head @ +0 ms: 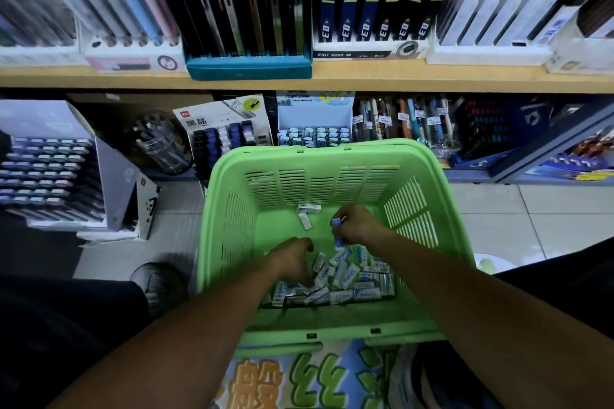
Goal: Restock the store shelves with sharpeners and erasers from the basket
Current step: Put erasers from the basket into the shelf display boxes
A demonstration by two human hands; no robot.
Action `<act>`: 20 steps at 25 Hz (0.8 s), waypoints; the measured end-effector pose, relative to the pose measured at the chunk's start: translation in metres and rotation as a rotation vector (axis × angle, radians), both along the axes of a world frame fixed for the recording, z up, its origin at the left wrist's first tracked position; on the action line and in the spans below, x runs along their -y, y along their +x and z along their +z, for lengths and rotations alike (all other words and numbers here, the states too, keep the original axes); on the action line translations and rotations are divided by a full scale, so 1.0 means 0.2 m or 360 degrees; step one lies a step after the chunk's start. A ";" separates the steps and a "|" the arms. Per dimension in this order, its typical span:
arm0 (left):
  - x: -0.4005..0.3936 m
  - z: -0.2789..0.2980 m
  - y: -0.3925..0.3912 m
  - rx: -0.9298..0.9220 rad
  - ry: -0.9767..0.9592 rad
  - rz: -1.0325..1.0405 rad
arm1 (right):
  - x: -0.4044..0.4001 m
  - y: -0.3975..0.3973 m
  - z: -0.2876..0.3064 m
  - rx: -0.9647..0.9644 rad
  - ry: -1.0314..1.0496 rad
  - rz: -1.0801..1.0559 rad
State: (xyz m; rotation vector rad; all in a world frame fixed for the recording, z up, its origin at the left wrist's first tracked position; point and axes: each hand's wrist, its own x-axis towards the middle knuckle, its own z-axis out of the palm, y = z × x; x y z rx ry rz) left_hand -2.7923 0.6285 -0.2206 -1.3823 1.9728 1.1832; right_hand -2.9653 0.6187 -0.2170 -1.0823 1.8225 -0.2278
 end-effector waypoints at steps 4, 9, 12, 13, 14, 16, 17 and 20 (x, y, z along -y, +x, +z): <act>-0.07 -0.05 -0.06 0.0176 -0.0071 -0.0448 | -0.03 -0.07 -0.04 -0.0284 -0.0038 0.0284; -0.08 -0.08 -0.08 0.0191 -0.0115 -0.0469 | -0.06 -0.09 -0.07 -0.0598 -0.0234 0.0799; -0.07 -0.11 -0.09 0.0179 -0.0157 -0.0410 | -0.08 -0.03 -0.05 -0.0597 0.0010 0.1408; -0.07 -0.12 -0.08 0.0169 -0.0164 -0.0410 | -0.10 -0.01 -0.06 -0.0653 0.0138 0.1612; -0.07 -0.13 -0.08 0.0164 -0.0159 -0.0417 | -0.13 0.00 -0.08 -0.0745 0.0214 0.1771; -0.08 -0.16 -0.08 0.0170 -0.0174 -0.0462 | -0.18 0.01 -0.11 -0.0880 0.0185 0.1902; -0.09 -0.18 -0.07 0.0176 -0.0202 -0.0489 | -0.19 0.02 -0.12 -0.0905 0.0151 0.1898; -0.10 -0.23 -0.06 0.0179 -0.0303 -0.0503 | -0.20 0.04 -0.16 -0.0803 0.0085 0.1767</act>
